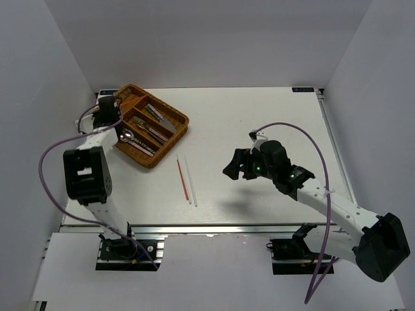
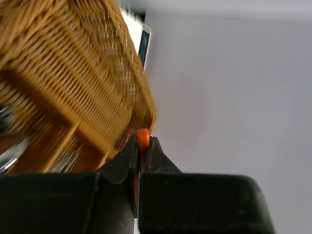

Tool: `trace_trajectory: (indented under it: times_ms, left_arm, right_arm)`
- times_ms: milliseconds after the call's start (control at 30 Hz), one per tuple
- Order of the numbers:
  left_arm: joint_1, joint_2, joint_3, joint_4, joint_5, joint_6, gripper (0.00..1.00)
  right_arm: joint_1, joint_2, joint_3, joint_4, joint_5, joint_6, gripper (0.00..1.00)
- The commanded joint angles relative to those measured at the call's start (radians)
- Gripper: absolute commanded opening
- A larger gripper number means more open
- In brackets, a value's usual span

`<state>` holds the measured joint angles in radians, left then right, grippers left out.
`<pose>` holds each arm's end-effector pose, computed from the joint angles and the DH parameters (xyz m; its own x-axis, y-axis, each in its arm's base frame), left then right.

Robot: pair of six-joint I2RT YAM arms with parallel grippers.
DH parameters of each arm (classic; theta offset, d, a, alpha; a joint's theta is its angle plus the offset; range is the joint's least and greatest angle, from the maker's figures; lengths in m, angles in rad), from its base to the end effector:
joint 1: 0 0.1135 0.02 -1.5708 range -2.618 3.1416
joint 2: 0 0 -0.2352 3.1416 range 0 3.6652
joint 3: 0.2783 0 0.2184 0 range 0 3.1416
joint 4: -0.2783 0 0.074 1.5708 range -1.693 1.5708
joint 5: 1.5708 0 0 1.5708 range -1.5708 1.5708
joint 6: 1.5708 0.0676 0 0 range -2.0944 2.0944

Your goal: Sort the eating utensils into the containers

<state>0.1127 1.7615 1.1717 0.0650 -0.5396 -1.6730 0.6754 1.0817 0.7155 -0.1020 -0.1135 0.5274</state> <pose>0.3803 0.0780 0.2114 0.5863 -0.7925 -0.1678 -0.4403 -0.1379 -0.8872 0.1927 0.1642 0.2382 -0.6567 0.1147 -0.7454 -0.4277 0.7575 0.4933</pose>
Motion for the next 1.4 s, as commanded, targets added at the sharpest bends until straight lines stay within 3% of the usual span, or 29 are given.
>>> trace_trajectory:
  times_ms: [0,133,400,500,533,600,667,800,1033,1067,1200,1267,1333,1367]
  left_arm:
    - [0.008,0.125,0.172,-0.123,-0.177,-0.24,0.0]
    - [0.008,0.228,0.31,-0.168,-0.246,-0.31,0.0]
    - [0.013,0.351,0.322,-0.169,-0.229,-0.409,0.0]
    - [0.024,0.365,0.306,-0.159,-0.227,-0.402,0.2]
    - [0.033,0.366,0.301,-0.151,-0.22,-0.401,0.4]
    - [0.045,0.371,0.287,-0.099,-0.194,-0.384,0.62]
    - [0.065,0.374,0.289,-0.062,-0.145,-0.373,0.77]
    - [0.082,0.372,0.309,0.01,-0.094,-0.346,0.95]
    - [0.087,0.306,0.313,0.194,0.075,-0.202,0.98]
    - [0.084,0.303,0.342,0.228,0.184,-0.133,0.98]
    - [0.067,0.29,0.456,0.072,0.404,0.017,0.98]
    - [0.05,0.227,0.473,-0.027,0.464,0.146,0.98]
    - [0.027,0.169,0.496,-0.205,0.458,0.266,0.98]
    - [0.016,0.098,0.506,-0.256,0.44,0.395,0.98]
  right_arm:
    - [-0.002,0.0,-0.014,0.022,-0.066,-0.023,0.86]
    - [-0.002,0.026,0.007,-0.014,-0.077,-0.073,0.86]
    - [-0.002,0.043,0.042,-0.064,-0.081,-0.121,0.87]
    - [-0.002,0.041,0.032,-0.059,-0.084,-0.121,0.87]
    - [-0.004,0.043,0.029,-0.054,-0.083,-0.121,0.87]
    - [-0.002,0.052,0.029,-0.051,-0.084,-0.121,0.87]
    - [-0.002,0.067,0.029,-0.048,-0.092,-0.119,0.87]
    - [-0.002,0.096,0.035,-0.041,-0.097,-0.11,0.87]
    - [0.032,0.28,0.183,-0.103,-0.029,-0.115,0.87]
    - [0.068,0.317,0.258,-0.125,0.045,-0.115,0.86]
    - [0.163,0.557,0.459,-0.223,0.193,-0.09,0.77]
    - [0.223,0.671,0.58,-0.275,0.274,-0.07,0.66]
    - [0.256,0.74,0.653,-0.315,0.331,-0.05,0.54]
    - [0.289,0.77,0.68,-0.338,0.34,-0.046,0.51]
